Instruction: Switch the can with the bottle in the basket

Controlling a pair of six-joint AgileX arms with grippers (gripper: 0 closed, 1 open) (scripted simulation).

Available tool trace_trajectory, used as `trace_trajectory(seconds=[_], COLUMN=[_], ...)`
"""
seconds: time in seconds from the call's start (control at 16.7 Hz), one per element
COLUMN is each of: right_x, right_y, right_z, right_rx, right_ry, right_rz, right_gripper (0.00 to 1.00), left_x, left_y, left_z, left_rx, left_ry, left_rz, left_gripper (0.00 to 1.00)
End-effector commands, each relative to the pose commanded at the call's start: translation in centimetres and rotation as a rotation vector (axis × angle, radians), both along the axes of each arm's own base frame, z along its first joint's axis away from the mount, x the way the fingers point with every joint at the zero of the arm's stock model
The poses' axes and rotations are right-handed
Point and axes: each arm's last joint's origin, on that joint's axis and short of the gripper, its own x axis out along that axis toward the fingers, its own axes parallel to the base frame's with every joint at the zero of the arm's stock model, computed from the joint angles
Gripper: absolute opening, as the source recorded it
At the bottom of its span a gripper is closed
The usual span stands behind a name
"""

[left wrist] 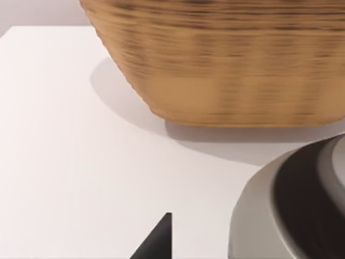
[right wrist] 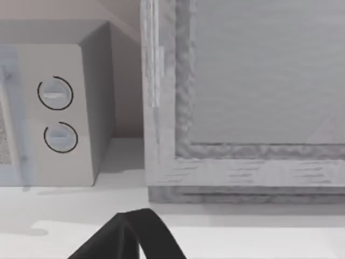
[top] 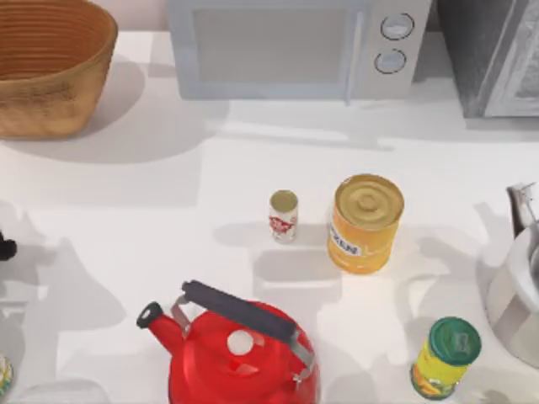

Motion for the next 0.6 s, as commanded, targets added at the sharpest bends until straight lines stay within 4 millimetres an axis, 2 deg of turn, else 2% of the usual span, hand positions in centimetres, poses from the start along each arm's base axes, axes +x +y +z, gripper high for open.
trace_trajectory(seconds=[0.42,0.6], right_x=[0.00,0.00], right_y=[0.00,0.00], right_z=[0.00,0.00], right_rx=[0.000,0.000], right_ry=[0.000,0.000], right_rz=[0.000,0.000], right_gripper=[1.00,1.00], left_x=[0.00,0.00], left_y=[0.00,0.00], left_z=[0.00,0.00], left_rx=[0.000,0.000], left_ry=[0.000,0.000], left_rz=[0.000,0.000], left_gripper=[0.02,0.00])
